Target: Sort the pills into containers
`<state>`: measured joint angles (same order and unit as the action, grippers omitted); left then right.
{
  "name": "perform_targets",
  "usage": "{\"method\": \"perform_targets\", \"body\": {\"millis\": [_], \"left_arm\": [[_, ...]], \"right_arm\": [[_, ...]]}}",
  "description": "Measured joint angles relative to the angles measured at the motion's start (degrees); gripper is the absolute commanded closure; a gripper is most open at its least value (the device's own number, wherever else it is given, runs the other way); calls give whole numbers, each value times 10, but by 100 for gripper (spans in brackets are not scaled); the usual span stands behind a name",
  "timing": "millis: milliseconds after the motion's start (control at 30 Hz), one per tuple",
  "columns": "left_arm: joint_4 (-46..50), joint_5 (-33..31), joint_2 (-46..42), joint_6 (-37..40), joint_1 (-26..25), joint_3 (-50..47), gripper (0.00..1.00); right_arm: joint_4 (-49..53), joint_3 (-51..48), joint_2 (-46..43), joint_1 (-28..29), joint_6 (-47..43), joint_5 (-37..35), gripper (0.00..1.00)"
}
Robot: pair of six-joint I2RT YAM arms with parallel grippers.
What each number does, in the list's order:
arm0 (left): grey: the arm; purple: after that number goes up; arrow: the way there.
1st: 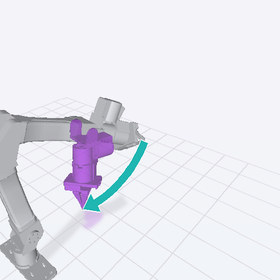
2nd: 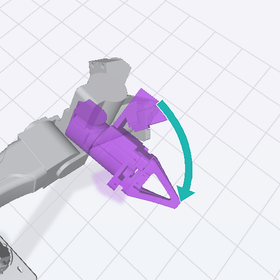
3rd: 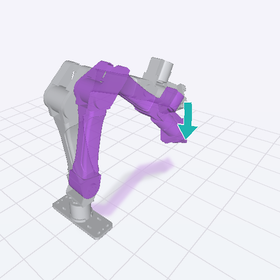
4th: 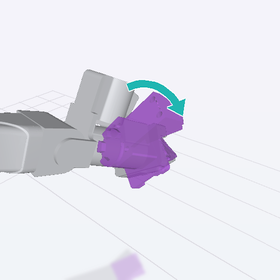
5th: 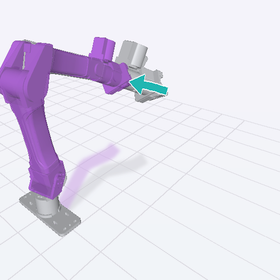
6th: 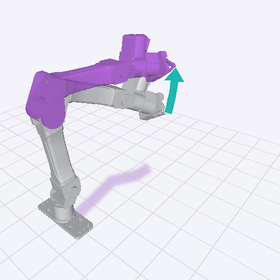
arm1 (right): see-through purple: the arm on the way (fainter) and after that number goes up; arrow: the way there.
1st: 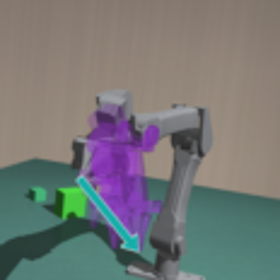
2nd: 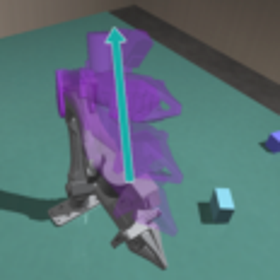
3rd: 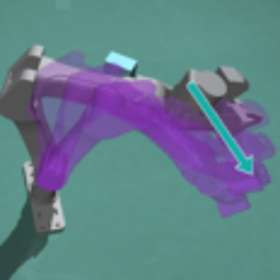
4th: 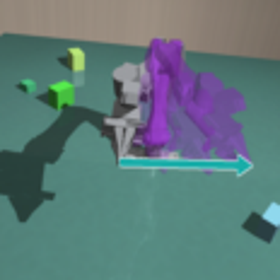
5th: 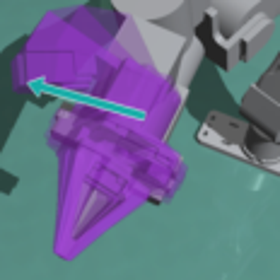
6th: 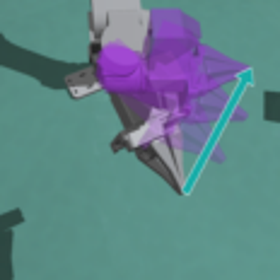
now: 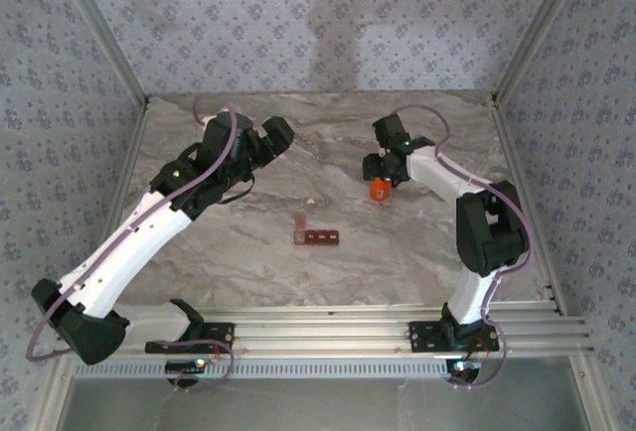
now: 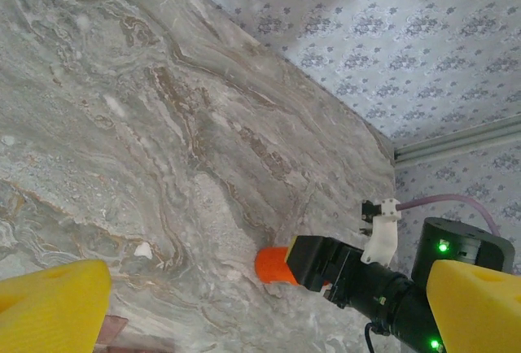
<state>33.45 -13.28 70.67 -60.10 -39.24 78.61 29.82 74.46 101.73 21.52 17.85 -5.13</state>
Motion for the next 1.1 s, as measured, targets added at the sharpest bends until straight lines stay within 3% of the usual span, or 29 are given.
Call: {"method": "perform_targets", "body": {"millis": [133,367,467,800,1100], "left_arm": [[0,-7,0,0,-2,0,1],[-6,-33,-2,5,-2,-22,1],[-9,-47,-3,12,-1,-48,1],[-35,-107,-22,100,20,-152,1],[-155,-75,-24,288,32,-261,1]], "right_arm": [[0,-15,-7,0,-1,2,40],[-2,-25,-15,0,-7,8,63],[-2,-25,-17,0,-7,14,68],[0,-25,-57,6,-7,38,69],[18,18,-63,42,-8,114,70]]}}
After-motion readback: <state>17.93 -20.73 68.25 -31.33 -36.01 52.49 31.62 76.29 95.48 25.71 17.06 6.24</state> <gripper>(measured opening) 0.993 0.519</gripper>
